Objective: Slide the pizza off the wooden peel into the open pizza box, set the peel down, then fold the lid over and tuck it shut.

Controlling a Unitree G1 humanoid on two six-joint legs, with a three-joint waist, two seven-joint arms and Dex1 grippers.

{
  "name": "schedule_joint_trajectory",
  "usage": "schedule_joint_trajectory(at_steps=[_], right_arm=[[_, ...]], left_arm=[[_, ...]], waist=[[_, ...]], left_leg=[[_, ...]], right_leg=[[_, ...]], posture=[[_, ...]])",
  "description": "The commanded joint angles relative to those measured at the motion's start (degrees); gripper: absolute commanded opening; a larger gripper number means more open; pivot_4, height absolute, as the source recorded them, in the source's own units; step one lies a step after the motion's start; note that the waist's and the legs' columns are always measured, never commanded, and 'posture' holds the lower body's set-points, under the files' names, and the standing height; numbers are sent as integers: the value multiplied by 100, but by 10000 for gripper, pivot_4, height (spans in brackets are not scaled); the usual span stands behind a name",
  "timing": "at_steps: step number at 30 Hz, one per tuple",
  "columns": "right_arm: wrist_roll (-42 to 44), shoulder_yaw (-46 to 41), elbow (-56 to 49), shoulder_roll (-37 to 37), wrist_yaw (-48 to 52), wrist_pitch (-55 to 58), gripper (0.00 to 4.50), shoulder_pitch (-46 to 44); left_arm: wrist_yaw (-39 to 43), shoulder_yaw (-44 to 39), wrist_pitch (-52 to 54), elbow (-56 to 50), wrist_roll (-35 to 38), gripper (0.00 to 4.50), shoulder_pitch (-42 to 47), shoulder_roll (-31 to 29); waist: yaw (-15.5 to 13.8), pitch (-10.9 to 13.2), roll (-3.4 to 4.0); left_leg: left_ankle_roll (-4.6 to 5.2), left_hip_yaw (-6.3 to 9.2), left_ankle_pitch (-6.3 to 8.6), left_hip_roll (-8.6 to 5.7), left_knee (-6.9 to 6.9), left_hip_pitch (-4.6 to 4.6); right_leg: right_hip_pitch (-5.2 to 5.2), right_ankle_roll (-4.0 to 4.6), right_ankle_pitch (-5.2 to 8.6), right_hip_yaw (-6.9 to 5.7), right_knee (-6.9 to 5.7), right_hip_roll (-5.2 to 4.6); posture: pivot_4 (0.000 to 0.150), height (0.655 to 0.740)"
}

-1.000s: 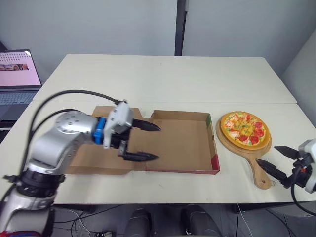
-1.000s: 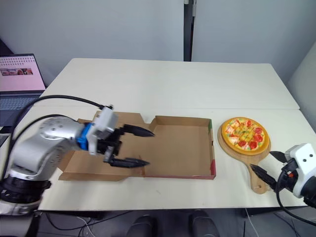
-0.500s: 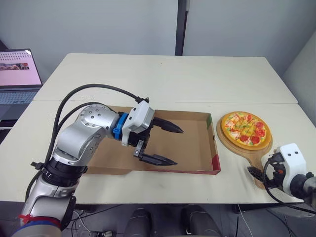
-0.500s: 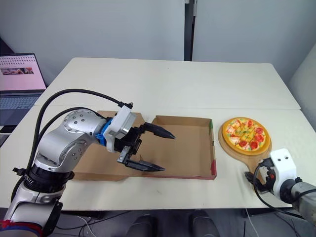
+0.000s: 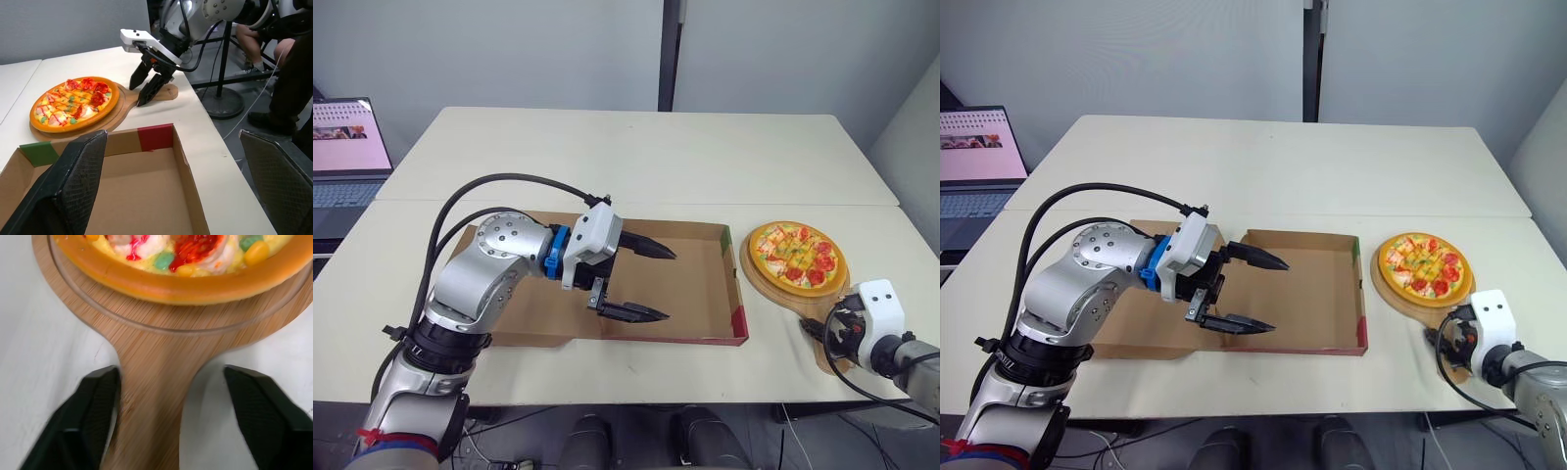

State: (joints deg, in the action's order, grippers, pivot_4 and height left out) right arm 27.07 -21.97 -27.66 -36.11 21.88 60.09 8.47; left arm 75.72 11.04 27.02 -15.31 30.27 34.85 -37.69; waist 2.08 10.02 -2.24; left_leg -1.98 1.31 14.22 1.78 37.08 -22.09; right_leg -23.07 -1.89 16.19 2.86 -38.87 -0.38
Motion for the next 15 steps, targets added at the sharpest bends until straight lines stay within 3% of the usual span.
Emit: schedule_joint_trajectory(at_steps=[1, 3, 9, 15], right_arm=[[115, -43, -50, 177, -27, 100, 22320, 69], [95, -77, -82, 201, -21, 60, 16314, 91], [278, -624, -82, 671, -203, -235, 15881, -235], [319, -997, -290, 560, -94, -720, 15873, -594]], left_arm=[[-102, -49, 109, -120, 79, 45000, 38, 29], [-110, -49, 131, -118, 75, 45000, 58, 27], [-186, -144, 206, -62, 110, 45000, 146, 13], [-243, -298, 308, 22, 134, 45000, 164, -116]], waist=[[0, 0, -1], [3, 0, -1], [19, 0, 0], [20, 29, 48]], left_leg=[[0, 1, 0, 0, 0, 0], [0, 0, 0, 0, 0, 1], [0, -1, 0, 1, 0, 1], [0, -11, 0, -5, -2, -5]], right_leg=[[0, 0, 0, -1, 0, 0], [0, 0, 0, 1, -1, 0], [0, 0, 0, 4, -1, 2], [-11, -2, -1, 19, -1, 0]], posture=[[1500, 7400], [1500, 7400], [1500, 7400], [1500, 7400]])
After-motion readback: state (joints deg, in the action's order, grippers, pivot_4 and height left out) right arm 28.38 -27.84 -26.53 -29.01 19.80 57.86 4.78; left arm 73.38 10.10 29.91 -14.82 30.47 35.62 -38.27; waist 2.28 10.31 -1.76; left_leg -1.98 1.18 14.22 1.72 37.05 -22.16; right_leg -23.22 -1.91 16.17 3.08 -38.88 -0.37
